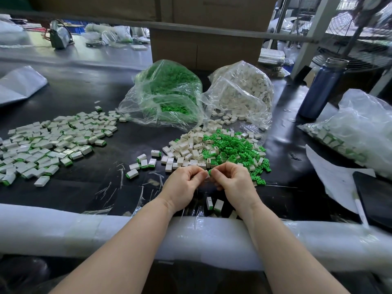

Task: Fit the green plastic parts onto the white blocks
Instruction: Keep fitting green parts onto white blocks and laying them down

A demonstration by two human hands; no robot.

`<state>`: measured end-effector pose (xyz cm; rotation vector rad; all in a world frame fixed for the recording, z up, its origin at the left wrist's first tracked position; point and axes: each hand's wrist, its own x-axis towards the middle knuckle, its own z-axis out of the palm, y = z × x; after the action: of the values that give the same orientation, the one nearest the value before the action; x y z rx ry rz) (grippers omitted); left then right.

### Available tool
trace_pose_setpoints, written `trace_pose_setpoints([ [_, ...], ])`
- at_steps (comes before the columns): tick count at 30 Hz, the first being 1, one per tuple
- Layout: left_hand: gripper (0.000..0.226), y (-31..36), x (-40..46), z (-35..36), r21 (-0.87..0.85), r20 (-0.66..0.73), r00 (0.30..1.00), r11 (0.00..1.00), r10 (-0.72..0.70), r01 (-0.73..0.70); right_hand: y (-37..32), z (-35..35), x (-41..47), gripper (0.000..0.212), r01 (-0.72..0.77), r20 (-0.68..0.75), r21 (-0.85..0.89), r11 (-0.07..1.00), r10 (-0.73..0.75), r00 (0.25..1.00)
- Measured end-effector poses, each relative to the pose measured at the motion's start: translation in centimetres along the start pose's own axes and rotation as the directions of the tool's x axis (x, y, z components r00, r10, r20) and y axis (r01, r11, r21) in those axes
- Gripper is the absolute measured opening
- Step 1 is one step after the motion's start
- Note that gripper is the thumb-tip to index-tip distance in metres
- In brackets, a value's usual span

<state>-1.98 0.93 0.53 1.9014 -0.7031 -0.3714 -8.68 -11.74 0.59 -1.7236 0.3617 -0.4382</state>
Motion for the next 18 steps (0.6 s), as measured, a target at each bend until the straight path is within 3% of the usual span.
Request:
trace_pose_setpoints([
  [18, 0.02, -0.31, -0.11, -0.03, 0.196, 0.072, 0.997, 0.981, -0.006, -0.008, 0.21, -0.47, 0.03, 0.025, -0.02, 0.104, -0.135, 0.991, 0.034, 0.994],
])
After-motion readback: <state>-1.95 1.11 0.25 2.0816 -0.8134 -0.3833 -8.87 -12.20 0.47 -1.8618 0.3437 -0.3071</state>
